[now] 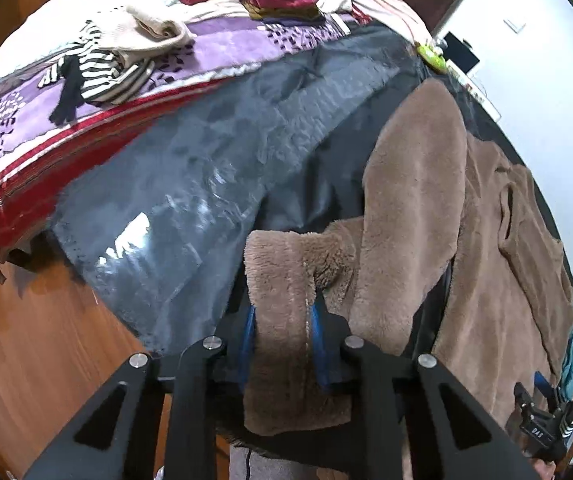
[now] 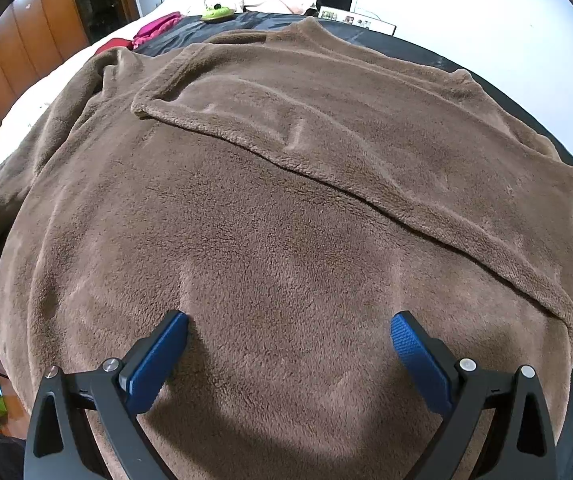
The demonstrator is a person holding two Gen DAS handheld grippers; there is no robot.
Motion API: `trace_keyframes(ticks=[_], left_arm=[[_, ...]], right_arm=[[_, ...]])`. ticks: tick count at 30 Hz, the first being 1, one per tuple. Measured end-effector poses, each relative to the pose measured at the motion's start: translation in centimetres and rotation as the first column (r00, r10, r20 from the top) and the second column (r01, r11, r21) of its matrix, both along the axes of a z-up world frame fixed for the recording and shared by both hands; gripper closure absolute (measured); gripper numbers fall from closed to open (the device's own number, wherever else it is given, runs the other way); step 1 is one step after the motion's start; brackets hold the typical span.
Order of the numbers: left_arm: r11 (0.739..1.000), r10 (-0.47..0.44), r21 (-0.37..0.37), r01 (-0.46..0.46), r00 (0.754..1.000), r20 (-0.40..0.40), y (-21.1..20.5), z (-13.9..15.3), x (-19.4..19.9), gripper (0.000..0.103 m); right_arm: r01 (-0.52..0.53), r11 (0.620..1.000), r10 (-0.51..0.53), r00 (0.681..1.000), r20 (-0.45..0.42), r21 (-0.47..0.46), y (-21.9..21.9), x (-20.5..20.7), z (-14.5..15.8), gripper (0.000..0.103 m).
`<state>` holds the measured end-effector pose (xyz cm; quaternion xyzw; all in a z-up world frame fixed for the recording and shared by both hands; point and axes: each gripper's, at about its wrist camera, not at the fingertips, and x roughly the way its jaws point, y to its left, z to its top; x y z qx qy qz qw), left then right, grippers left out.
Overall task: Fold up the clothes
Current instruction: 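Grasp the remaining sweatshirt sleeve cuff with the left gripper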
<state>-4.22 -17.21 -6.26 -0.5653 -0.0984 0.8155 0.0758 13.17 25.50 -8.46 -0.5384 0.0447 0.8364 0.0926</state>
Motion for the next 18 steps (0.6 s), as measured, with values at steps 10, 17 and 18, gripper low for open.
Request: trace_keyframes(ticks=[10, 17, 18], left_arm=[[0.982, 0.191, 0.033, -0.188, 0.960, -0.206, -6.9, 9.3, -2.9, 0.077], [0.972, 0.233, 0.046, -0.230, 0.930, -0.284, -9.5, 13.6, -6.5, 0.077], [0.973, 0.230, 0.046, -0.227, 0.928, -0.294, -9.5, 14.2, -7.1, 0.077]], right_arm=[[-0.007, 1.000, 0.007, 1.000, -0.007, 0.000, -0.2, 0.0, -0.3, 0.001], [-0.001, 1.000, 0.002, 1.000, -0.013, 0.002, -0.4, 0.1, -0.5, 0.001], [-0.001, 1.000, 0.001, 1.000, -0.013, 0.002, -0.4, 0.0, -0.6, 0.001]])
